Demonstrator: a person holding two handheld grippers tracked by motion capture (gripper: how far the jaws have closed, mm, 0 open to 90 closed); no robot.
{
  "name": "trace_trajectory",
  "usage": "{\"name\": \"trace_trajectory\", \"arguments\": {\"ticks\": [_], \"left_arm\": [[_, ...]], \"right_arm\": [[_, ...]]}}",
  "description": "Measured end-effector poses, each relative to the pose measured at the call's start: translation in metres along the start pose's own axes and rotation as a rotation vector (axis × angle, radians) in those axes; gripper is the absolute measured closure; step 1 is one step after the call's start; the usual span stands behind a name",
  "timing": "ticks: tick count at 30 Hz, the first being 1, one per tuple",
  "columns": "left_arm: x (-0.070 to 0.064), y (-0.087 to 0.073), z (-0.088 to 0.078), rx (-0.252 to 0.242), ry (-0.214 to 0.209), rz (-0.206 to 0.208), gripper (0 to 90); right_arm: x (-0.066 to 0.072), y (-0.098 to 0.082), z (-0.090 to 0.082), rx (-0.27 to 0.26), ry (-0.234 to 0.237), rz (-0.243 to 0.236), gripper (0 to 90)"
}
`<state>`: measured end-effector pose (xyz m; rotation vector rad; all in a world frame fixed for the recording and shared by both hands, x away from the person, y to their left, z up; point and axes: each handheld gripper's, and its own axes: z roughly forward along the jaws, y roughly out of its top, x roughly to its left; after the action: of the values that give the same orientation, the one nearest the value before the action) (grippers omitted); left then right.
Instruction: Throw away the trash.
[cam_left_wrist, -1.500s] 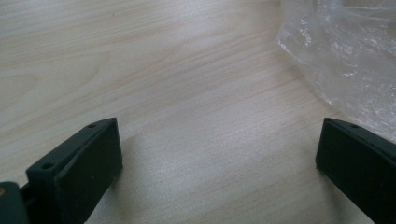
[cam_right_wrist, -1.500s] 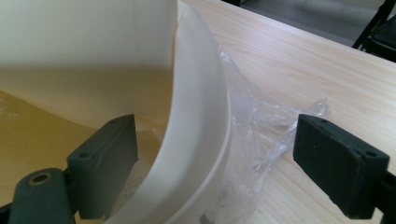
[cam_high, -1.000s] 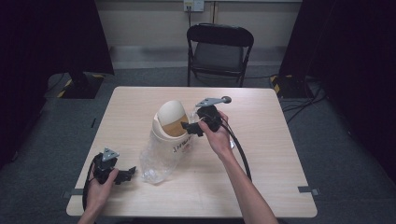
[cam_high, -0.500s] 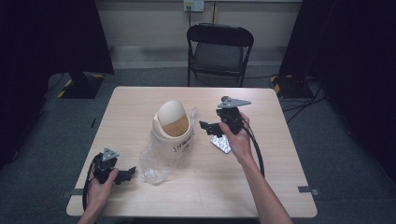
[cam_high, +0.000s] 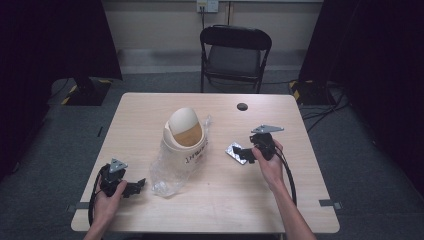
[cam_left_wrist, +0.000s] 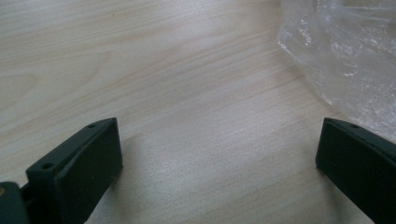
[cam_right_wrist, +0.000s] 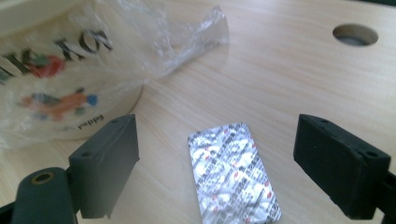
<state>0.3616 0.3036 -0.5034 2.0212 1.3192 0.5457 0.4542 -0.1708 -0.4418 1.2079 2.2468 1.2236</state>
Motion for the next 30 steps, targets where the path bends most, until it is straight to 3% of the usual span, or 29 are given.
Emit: {"name": "trace_trajectory", "arguments": {"ticks": [6,10,16,24,25,30], "left_arm": [[0.0,0.0,0.0,0.001,0.0,0.001,0.0],[0.0,0.0,0.0,0.0,0.001,0.0,0.0],[0.0,0.0,0.0,0.0,0.001,0.0,0.0],[0.0,0.0,0.0,0.0,0.0,0.0,0.0],[0.0,0.0,0.0,0.0,0.0,0.0,0.0],[0.0,0.0,0.0,0.0,0.001,0.0,0.0]], "right_arm": [[-0.008,-0.015,0.011,0.048,-0.008,0.006,14.0],[-0.014,-0.021,0.015,0.061,0.005,0.04,13.9],[-0.021,-0.03,0.02,0.084,-0.019,0.036,14.1],[-0.016,-0.04,0.031,0.118,-0.001,0.012,19.2],[-0.013,-0.039,0.032,0.132,-0.019,-0.014,19.9],[-0.014,-0.039,0.034,0.128,-0.03,-0.028,21.4]]}}
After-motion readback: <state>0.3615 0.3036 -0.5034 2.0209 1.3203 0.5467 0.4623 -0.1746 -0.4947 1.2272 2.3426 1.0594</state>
